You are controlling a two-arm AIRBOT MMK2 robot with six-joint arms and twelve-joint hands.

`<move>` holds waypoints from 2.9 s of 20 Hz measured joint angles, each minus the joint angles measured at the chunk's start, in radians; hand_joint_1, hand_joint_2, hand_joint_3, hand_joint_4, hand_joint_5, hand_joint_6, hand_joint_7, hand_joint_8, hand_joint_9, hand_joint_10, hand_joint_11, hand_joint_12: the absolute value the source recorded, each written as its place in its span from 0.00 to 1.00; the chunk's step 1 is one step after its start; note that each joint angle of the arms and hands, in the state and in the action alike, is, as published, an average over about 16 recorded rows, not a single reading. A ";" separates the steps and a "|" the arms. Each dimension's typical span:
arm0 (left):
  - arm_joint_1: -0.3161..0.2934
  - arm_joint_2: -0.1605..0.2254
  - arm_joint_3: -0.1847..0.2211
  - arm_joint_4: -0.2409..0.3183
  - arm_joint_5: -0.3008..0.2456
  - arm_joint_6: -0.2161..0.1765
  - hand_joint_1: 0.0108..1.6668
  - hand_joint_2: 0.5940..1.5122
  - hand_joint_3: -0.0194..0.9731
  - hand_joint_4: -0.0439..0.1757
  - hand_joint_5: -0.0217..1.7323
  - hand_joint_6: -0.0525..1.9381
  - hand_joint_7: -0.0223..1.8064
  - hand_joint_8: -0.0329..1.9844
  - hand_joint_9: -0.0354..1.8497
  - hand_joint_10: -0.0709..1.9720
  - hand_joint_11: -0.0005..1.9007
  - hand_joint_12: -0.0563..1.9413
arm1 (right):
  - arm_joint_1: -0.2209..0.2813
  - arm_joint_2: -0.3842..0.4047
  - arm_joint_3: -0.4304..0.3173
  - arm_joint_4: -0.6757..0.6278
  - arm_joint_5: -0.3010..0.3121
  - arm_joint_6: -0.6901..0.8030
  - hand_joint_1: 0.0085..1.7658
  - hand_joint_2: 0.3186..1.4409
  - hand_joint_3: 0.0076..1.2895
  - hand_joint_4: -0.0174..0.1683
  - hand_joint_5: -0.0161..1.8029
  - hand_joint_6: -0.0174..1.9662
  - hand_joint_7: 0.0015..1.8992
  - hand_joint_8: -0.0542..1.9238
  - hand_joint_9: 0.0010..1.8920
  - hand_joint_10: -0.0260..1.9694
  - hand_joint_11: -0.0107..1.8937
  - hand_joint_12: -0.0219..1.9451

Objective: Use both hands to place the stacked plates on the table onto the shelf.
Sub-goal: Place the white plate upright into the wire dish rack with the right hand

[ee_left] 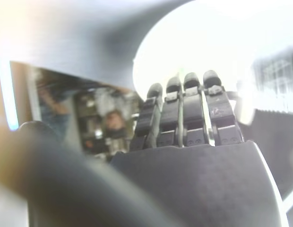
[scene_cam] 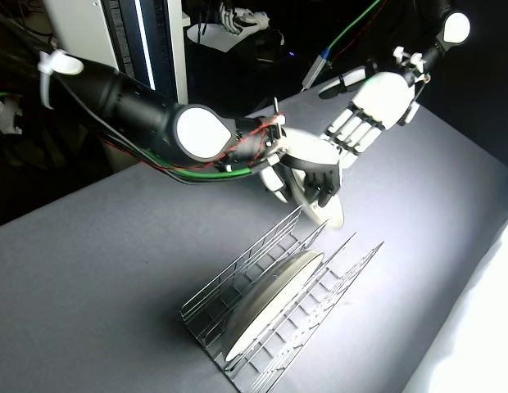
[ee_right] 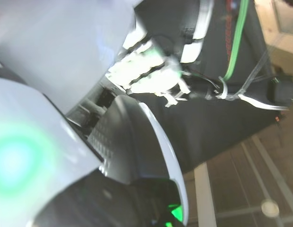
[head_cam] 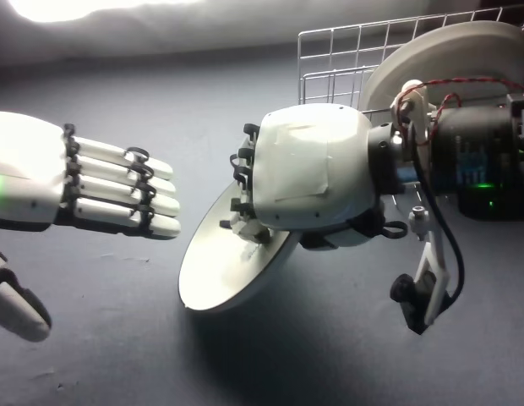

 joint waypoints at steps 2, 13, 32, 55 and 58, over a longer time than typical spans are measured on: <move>-0.017 0.025 -0.010 -0.004 0.016 0.014 0.00 0.49 0.03 0.22 0.02 0.03 0.02 0.02 0.03 0.04 0.01 0.03 | 0.006 0.022 -0.024 0.043 0.003 0.000 0.72 0.57 0.00 0.05 0.52 0.27 0.59 0.25 0.55 0.48 0.46 0.49; -0.059 0.154 -0.030 0.027 0.150 0.102 0.00 0.49 0.03 0.22 0.02 0.02 0.02 0.02 0.03 0.04 0.01 0.03 | 0.034 0.128 -0.133 0.409 0.045 0.010 0.75 0.57 0.00 0.08 0.57 0.40 0.61 0.30 0.55 0.48 0.46 0.48; -0.236 0.198 0.024 0.182 0.214 0.002 0.00 0.48 0.03 0.22 0.02 0.02 0.02 0.02 0.03 0.04 0.01 0.03 | 0.190 0.263 -0.252 1.113 -0.170 0.054 0.76 0.57 0.00 0.06 0.55 0.45 0.62 0.31 0.56 0.47 0.48 0.45; -0.299 0.186 0.034 0.244 0.192 -0.039 0.00 0.47 0.03 0.22 0.02 0.02 0.02 0.02 0.03 0.04 0.01 0.03 | 0.222 0.410 -0.203 1.181 -0.324 0.057 0.77 0.57 0.00 0.06 0.55 0.45 0.61 0.31 0.55 0.48 0.47 0.46; -0.299 0.186 0.031 0.245 0.189 -0.040 0.00 0.47 0.03 0.22 0.02 0.02 0.02 0.02 0.03 0.04 0.01 0.03 | 0.197 0.428 -0.200 1.161 -0.316 0.057 0.77 0.57 0.00 0.06 0.55 0.45 0.61 0.31 0.55 0.48 0.47 0.46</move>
